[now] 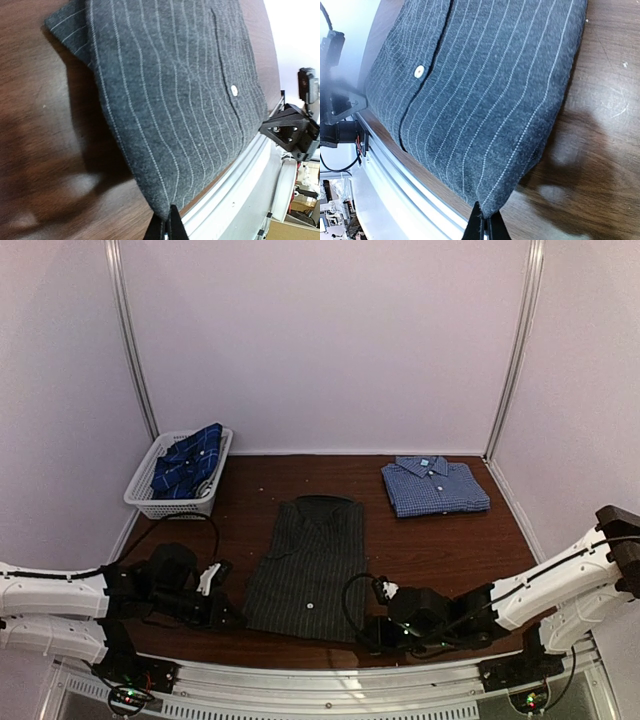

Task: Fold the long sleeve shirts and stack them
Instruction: Pick up the 2/3-rectangle-folded shirt from the center of the board, then fold the 2/3-rectangle-folded shirt at the center of the board.

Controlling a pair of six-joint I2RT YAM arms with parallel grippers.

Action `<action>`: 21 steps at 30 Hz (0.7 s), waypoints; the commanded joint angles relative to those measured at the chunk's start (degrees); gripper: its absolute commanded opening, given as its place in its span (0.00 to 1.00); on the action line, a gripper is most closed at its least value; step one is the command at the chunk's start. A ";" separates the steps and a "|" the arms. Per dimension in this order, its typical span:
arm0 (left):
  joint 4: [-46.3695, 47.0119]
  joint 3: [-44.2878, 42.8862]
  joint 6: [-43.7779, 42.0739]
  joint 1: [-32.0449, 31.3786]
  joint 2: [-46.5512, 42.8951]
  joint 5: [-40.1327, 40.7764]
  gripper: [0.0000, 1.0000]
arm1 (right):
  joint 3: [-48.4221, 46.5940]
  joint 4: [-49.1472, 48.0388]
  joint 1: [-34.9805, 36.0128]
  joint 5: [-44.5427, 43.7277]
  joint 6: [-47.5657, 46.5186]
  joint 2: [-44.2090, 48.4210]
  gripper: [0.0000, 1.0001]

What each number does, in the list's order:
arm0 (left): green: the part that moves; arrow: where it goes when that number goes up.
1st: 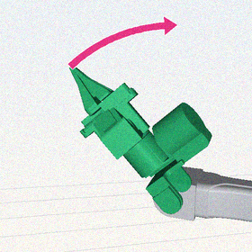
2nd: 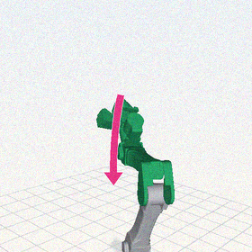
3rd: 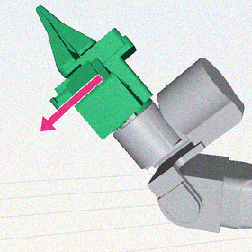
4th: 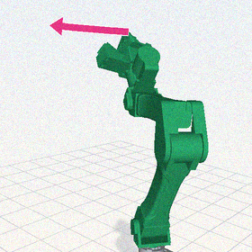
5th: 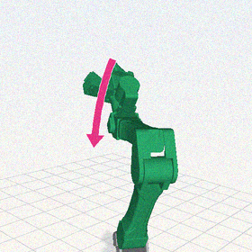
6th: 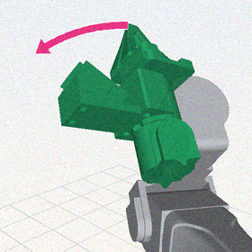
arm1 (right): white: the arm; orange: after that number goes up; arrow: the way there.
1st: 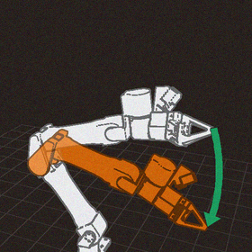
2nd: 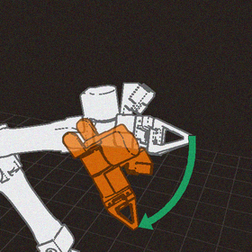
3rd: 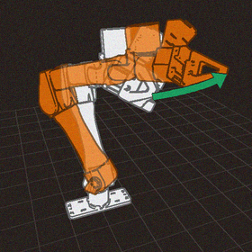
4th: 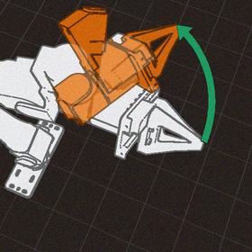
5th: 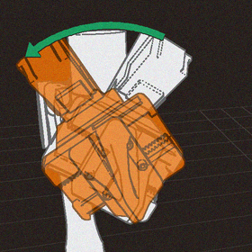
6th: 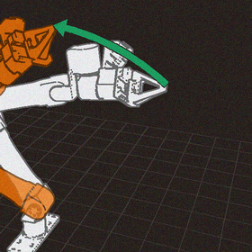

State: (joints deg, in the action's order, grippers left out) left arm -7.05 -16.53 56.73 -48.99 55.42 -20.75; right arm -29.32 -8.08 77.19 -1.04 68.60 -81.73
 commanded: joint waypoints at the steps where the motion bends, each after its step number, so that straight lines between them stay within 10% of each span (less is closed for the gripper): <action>1: -6.49 -2.24 -1.08 -0.13 -1.07 3.45 0.00 | -2.58 7.34 0.50 -3.66 -0.96 0.83 0.00; 10: -16.90 -19.05 -10.66 1.64 4.86 8.24 0.00 | -12.97 17.50 -3.53 -7.08 -5.85 8.34 0.00; 21: -5.56 -55.18 -24.01 21.88 48.76 -5.98 0.00 | -29.77 4.34 -38.55 5.97 -22.59 -9.70 0.00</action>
State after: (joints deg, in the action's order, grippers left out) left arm -19.49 -62.11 37.39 -31.77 88.84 -21.26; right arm -52.03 2.07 47.31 0.80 54.28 -80.05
